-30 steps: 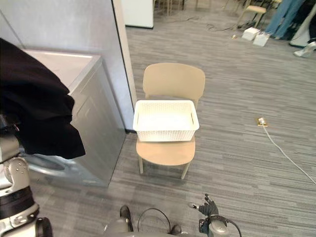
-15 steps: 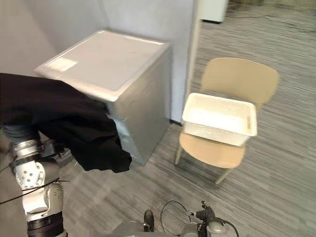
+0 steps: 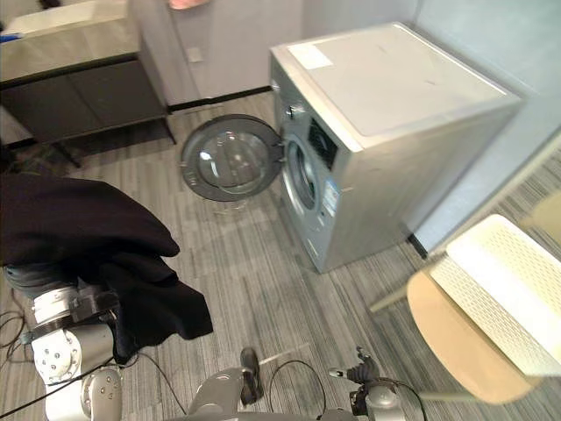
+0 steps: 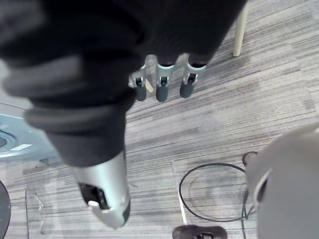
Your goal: Pick up the laundry basket with both hands and put the clothes into the washing machine.
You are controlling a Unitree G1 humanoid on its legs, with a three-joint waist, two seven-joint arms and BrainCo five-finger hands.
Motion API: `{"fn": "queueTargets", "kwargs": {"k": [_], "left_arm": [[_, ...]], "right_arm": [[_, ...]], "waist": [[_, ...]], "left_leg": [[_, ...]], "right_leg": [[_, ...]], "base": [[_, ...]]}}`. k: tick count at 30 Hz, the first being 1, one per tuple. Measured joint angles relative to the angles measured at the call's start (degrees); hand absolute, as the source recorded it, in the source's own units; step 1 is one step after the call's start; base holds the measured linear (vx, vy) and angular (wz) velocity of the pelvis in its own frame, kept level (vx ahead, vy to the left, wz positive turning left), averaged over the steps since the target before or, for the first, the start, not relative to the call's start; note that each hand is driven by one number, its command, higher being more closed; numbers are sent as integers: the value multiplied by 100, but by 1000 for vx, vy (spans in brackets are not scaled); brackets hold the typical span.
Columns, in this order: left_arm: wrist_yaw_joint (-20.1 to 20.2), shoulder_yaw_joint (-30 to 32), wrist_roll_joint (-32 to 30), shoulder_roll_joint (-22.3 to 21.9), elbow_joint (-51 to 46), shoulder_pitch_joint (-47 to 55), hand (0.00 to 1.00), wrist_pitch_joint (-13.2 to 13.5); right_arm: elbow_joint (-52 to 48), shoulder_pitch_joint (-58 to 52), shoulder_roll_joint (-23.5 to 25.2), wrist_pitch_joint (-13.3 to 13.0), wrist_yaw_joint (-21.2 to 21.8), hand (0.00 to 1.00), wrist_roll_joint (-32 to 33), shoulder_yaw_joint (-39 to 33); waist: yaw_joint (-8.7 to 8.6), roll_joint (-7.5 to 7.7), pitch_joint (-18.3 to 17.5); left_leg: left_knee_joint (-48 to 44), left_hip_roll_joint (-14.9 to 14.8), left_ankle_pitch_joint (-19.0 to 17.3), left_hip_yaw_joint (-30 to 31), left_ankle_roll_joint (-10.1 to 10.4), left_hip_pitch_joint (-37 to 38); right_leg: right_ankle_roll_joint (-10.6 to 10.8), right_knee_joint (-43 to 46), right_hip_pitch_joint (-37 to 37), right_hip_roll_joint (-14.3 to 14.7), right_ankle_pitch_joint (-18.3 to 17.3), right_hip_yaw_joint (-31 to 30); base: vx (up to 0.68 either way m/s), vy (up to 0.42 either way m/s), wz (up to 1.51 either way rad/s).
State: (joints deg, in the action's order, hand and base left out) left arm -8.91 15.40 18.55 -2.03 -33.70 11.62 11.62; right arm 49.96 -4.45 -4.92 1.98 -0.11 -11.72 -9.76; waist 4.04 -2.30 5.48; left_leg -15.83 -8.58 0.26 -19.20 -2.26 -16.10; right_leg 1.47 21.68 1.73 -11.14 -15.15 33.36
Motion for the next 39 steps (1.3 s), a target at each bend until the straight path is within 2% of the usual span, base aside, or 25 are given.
{"fn": "queueTargets", "kwargs": {"k": [3, 5, 6, 10, 11, 12, 13, 15, 16, 17, 18, 20, 21, 24, 26, 27, 28, 29, 30, 32, 34, 36, 37, 38, 39], "left_arm": [[6, -52, 111, -20, 207, 5, 100, -9], [17, -284, 173, -3, 454, -75, 100, -18], [22, -407, 204, -7, 505, -83, 100, -20], [76, -731, 335, -34, 745, -76, 100, -149], [110, -858, 335, -45, 761, -79, 100, -230], [127, -937, 332, -7, 762, -85, 100, -247], [124, -1064, 328, 90, 790, -116, 100, -250], [125, -1245, 328, 202, 1103, -314, 100, -230], [128, -1287, 329, 244, 1219, -394, 100, -233], [127, -1508, 342, 337, 1368, -625, 100, -209], [138, -1717, 351, 343, 1666, -862, 100, -212], [140, -1856, 359, 313, 1895, -915, 100, -233], [142, -1893, 359, 324, 1970, -934, 100, -236], [150, -1914, 337, 308, 2083, -1019, 100, -262], [231, -1880, 331, 191, 2085, -989, 100, -375], [262, -1800, 330, 89, 1957, -922, 100, -384], [267, -1749, 331, 77, 1801, -848, 100, -383], [286, -1734, 334, -34, 1716, -656, 100, -315], [284, -1734, 332, -35, 1689, -448, 100, -323], [276, -1713, 333, 12, 1713, -374, 100, -368], [278, -1593, 333, 53, 1785, -400, 100, -371], [277, -1460, 330, 57, 1844, -393, 100, -407], [280, -1468, 326, 58, 1844, -374, 100, -405], [279, -1463, 324, 56, 1842, -374, 100, -389], [276, -1470, 324, -7, 1847, -360, 100, -380]], "right_arm": [[288, 19, 127, -62, 13, 0, 14, -284], [522, 13, 201, -50, 14, 0, 58, -390], [574, -7, 192, -39, 13, 0, 64, -400], [564, 13, 220, -48, -86, 0, 291, -828], [545, -33, 221, -40, -97, 0, 401, -966], [497, -37, 255, -45, -80, 0, 564, -1001], [386, -31, 255, -57, -86, 0, 571, -1004], [330, -38, 273, -127, -93, 0, 680, -1009], [281, -50, 331, -157, -94, 0, 691, -1015], [103, -160, 354, -206, -78, 0, 768, -1044], [90, -203, 343, -202, -96, 0, 772, -1122], [84, -302, 338, -164, -87, 0, 855, -1197], [86, -380, 339, -174, -86, 0, 936, -1257], [44, -514, 325, -165, -71, 0, 943, -1396], [20, -661, 392, -139, -80, 0, 954, -1468], [-159, -891, 391, -141, -86, 0, 987, -1326], [-335, -1016, 401, -147, -87, 0, 1010, -1199], [-472, -1103, 275, -148, -65, 0, 1002, -1108], [-511, -1086, 138, -151, -76, 0, 1008, -1093], [-524, -1006, 193, -160, -77, 0, 1002, -980], [-464, -783, 328, -152, -77, 0, 994, -815], [-462, -557, 406, -159, -77, 0, 991, -516], [-408, -509, 407, -180, -74, 0, 987, -370], [-395, -464, 394, -184, -72, 0, 981, -336], [-405, -431, 383, -198, -55, 0, 937, -280]], "waist": [[-6, 87, -45], [-47, 93, -33], [-59, 51, -25], [-189, 58, 14], [-313, 83, 74], [-356, 81, 147], [-413, 103, 171], [-562, 9, 215], [-647, 139, 188], [-707, 91, 240], [-709, 220, 310], [-721, 153, 272], [-733, 94, 213], [-754, -3, 91], [-857, -53, 133], [-814, -14, 113], [-769, 63, 68], [-690, -220, 11], [-575, -397, -92], [-492, -304, -119], [-420, -36, -85], [-354, 211, 47], [-289, 256, 37], [-261, 226, 30], [-268, -41, -39]], "left_leg": [[529, 482, 5, 85, -108, -5], [314, 220, -379, -1005, -155, 81], [219, 168, -222, -1144, -261, 78], [-76, 666, -648, -727, -491, 76], [-174, 895, -888, -596, -579, 301], [-161, 986, -988, -478, -609, 521], [13, 1051, -979, -376, -578, 730], [868, 1204, -974, -144, -326, 1277], [750, 1222, -1040, -174, -317, 1335], [184, 912, -1205, 7, -275, 1249], [229, 1128, -1263, 74, -298, 1421], [440, 1165, -1278, 100, -317, 1571], [719, 1197, -1280, 76, -314, 1724], [996, 1158, -1371, -12, -198, 2170], [-887, 677, -1574, -387, 104, 1836], [-2636, 219, -1417, -712, -113, 1448], [-3441, 22, -1171, -861, -372, 1262], [-4783, -651, -1081, -798, -633, 918], [-5488, -977, -1257, -472, -696, 538], [-5657, -1015, -1353, -66, -621, 133], [-4981, -926, -1661, 437, -232, -290], [-3380, -280, -1737, 1324, -39, -360], [-2202, 204, -1590, 2213, 202, -340], [-1662, 348, -1453, 2646, 417, -302], [-730, 311, -996, 3338, 670, -233]], "right_leg": [[205, -291, 247, -183, 95, 548], [518, -657, 537, -221, 346, 972], [540, -672, 638, -226, 350, 1098], [556, -132, 865, -709, 337, 1200], [81, 1350, 566, -1340, 458, 829], [-552, 2426, 104, -1535, 515, 73], [-386, 3208, -494, -1266, 326, -747], [-150, 3272, -1149, -459, 49, -1228], [-180, 3062, -1296, -385, -2, -1250], [-55, 2711, -1634, -246, -69, -1225], [17, 2052, -1811, -291, -106, -1313], [13, 912, -1983, -123, 87, -1084], [-39, 178, -2093, -46, 395, -588], [-342, -134, -2061, 242, 676, 380], [-802, -466, -1355, 847, 710, 718], [-1093, -930, -851, 1365, 878, 719], [-1299, -1231, -591, 1551, 939, 588], [-1629, -1525, -210, 2028, 626, 179], [-1674, -1476, -32, 2196, 507, -275], [-1681, -1476, 105, 2160, 496, -734], [-1538, -1408, 234, 1929, 585, -1545], [-1403, -1385, 401, 1646, 593, -2454], [-1179, -1312, 382, 1510, 586, -2947], [-1023, -1261, 364, 1482, 531, -3139], [-744, -1084, 281, 1590, 375, -3523]], "base": [[52, 138, 75], [142, 124, 117], [201, 107, 123], [130, 168, 74], [221, 312, 78], [229, 312, 66], [202, 248, 46], [189, 149, 67], [310, 54, 91], [346, -84, 90], [481, -84, 76], [319, -4, 20], [302, 67, -17], [443, 37, -23], [613, -20, -5], [563, -37, -40], [499, -30, -92], [453, 61, -154], [438, 108, -166], [453, 150, -161], [424, 190, -174], [403, 362, -172], [329, 388, -185], [314, 406, -207], [376, 523, -212]]}}
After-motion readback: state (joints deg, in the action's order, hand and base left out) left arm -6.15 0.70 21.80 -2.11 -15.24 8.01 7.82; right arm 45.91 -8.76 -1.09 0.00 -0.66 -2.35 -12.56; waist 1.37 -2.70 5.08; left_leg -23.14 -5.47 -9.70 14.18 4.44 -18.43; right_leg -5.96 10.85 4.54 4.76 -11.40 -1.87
